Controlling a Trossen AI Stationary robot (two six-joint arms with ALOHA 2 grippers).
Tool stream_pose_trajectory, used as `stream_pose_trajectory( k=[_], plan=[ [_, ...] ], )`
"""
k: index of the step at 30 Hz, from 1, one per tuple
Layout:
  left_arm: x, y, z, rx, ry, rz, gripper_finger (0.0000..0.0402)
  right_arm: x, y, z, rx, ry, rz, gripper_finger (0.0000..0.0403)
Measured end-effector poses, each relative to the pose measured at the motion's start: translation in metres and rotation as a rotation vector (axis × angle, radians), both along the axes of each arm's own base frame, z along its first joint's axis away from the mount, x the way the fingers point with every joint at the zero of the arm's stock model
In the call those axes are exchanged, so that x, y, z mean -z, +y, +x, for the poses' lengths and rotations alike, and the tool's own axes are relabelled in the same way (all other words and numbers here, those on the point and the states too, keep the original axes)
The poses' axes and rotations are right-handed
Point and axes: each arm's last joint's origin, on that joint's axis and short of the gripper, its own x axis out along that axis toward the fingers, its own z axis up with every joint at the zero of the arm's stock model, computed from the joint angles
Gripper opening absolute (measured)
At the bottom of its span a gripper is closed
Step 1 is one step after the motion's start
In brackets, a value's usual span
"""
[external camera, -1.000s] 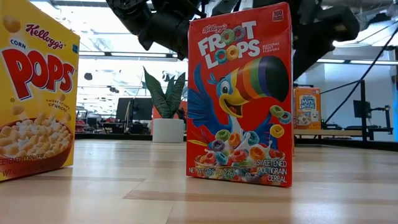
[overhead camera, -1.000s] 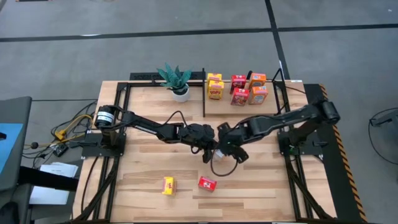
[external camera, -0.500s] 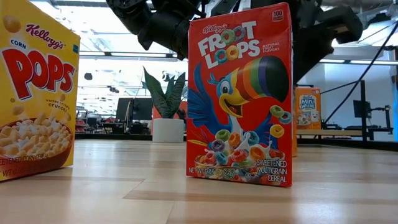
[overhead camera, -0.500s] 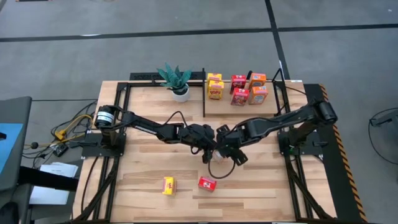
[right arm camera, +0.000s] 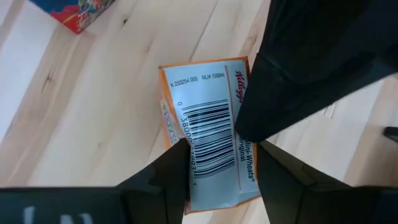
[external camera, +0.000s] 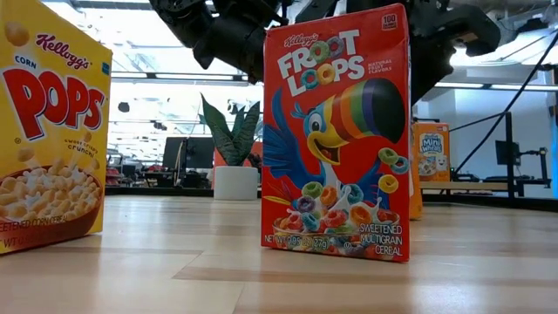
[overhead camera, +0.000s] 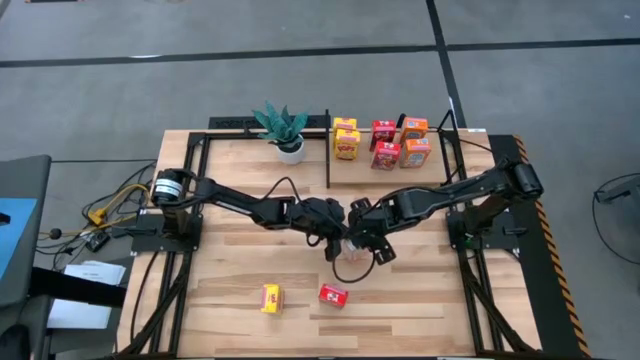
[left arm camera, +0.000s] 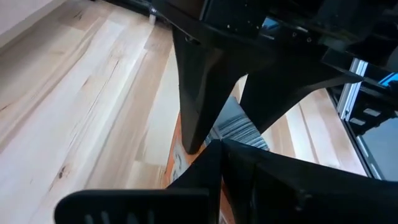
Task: Stack cereal on shelf
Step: Put the orange cereal box on the shelf aligned with orange cereal boxes
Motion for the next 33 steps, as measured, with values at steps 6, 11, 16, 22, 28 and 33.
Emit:
stream_pose_trajectory(
  k=[6,11,16,22,28,33],
  plan=[
    [-0.021,0.002,-0.009,0.010,-0.011,0.029,0.0000,-0.001,0.000,-0.001,0.069,0.005,0.031,0.0187],
    [-0.058,0.013,-0.029,-0.053,-0.029,0.071,0.0000,-0.019,-0.007,-0.010,0.161,-0.060,0.083,0.0182],
    [-0.102,0.019,-0.049,-0.070,-0.182,0.170,0.0000,-0.050,-0.021,-0.028,0.317,-0.260,0.187,0.0178],
    [-0.128,0.026,-0.096,-0.123,-0.356,0.151,0.0003,-0.059,-0.029,-0.075,0.523,-0.479,0.256,0.0184],
    [-0.134,0.028,-0.126,-0.140,-0.453,0.114,0.0067,-0.059,-0.027,-0.107,0.653,-0.759,0.328,0.0181],
    [-0.132,0.027,-0.122,-0.131,-0.455,0.124,0.0170,-0.073,-0.028,-0.108,0.669,-0.998,0.419,0.0181]
  ],
)
